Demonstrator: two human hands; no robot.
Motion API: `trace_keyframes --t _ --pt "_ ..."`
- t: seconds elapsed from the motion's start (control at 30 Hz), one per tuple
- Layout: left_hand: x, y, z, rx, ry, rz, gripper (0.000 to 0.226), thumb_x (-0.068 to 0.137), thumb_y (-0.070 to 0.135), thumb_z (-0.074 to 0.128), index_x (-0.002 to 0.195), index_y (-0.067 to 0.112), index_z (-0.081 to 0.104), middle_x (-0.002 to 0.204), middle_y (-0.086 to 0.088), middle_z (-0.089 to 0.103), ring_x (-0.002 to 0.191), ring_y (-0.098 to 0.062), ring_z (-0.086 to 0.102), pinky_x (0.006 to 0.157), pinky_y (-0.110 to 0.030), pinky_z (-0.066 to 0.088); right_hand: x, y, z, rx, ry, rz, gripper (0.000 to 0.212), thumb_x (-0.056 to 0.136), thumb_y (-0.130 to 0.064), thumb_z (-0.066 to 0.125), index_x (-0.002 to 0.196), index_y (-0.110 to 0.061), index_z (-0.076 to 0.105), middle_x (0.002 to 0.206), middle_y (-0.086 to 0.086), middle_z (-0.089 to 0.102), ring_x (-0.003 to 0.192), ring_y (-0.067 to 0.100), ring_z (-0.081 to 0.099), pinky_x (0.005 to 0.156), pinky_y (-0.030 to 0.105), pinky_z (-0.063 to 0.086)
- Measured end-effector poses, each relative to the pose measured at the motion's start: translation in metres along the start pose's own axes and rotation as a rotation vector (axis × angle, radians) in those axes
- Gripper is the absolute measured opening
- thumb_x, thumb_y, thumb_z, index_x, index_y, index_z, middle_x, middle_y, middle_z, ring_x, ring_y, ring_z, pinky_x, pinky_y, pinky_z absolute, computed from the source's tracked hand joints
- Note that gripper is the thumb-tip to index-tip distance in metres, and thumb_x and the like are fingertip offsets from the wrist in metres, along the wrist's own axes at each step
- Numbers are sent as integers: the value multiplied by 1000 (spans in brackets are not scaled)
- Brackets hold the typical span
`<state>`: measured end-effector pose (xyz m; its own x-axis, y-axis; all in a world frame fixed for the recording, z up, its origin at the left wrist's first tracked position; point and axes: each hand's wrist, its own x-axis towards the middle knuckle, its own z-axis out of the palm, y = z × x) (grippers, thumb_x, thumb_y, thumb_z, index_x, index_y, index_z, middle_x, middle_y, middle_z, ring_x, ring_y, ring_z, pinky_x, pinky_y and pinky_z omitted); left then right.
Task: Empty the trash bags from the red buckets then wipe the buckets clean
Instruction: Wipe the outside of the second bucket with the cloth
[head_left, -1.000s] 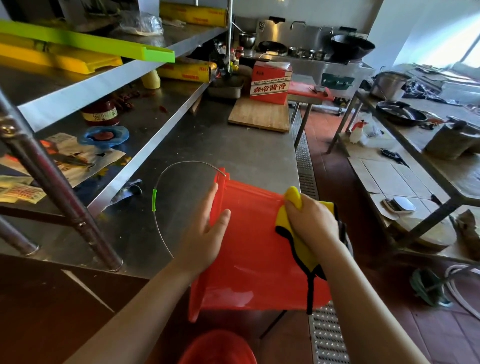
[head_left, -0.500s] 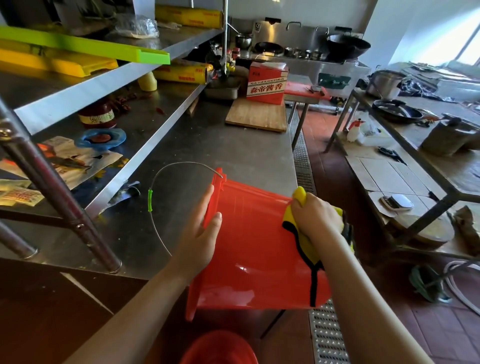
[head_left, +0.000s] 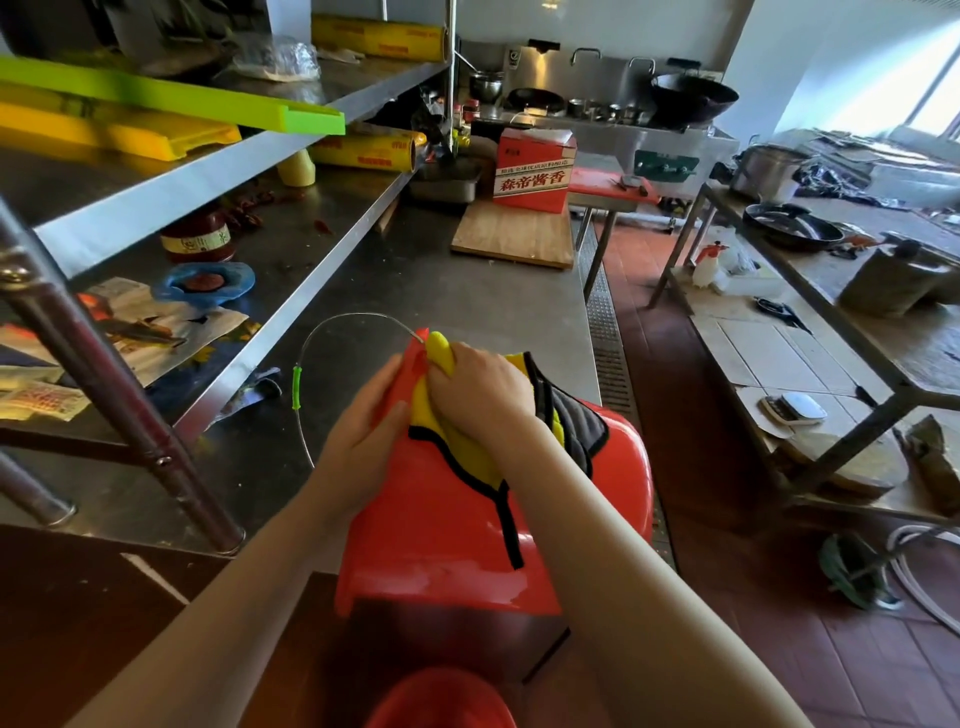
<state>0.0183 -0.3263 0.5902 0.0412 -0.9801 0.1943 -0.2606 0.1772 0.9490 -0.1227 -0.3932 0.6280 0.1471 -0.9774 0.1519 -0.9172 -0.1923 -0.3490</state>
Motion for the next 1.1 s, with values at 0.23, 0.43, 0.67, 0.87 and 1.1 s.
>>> trace_keyframes --t 0.23,0.43,0.67,0.87,1.1 --pt "22 2 -14 11 -1 -12 46 103 14 49 146 30 46 150 15 43 137 2 39 119 -35 30 -8 51 -4 -10 50 82 48 102 -51 28 101 -16 61 107 10 68 98 34 61 71 36 37" --pt "41 8 -36 61 68 -11 43 105 16 43 145 31 47 148 16 43 134 -2 41 114 -31 33 -31 122 2 154 150 245 43 102 -51 34 97 -17 61 102 6 67 98 33 59 77 38 43" --pt "71 3 -47 604 -80 65 48 106 13 34 152 26 35 161 3 25 148 -16 22 115 -31 22 -39 134 19 350 206 322 27 99 -51 42 90 -29 55 96 -7 62 88 24 59 73 36 44" --pt "75 3 -21 1306 -63 289 45 100 28 43 143 16 50 155 -11 38 148 -30 26 121 -54 9 -36 137 24 314 220 321 30 99 -49 40 105 -25 58 110 -7 63 97 24 58 74 35 41" --pt "62 16 60 1287 -247 383 58 100 47 29 149 19 41 158 -7 33 150 -24 21 122 -48 2 -49 145 27 627 277 392 19 98 -37 52 99 -21 62 88 -6 66 80 13 59 68 29 39"
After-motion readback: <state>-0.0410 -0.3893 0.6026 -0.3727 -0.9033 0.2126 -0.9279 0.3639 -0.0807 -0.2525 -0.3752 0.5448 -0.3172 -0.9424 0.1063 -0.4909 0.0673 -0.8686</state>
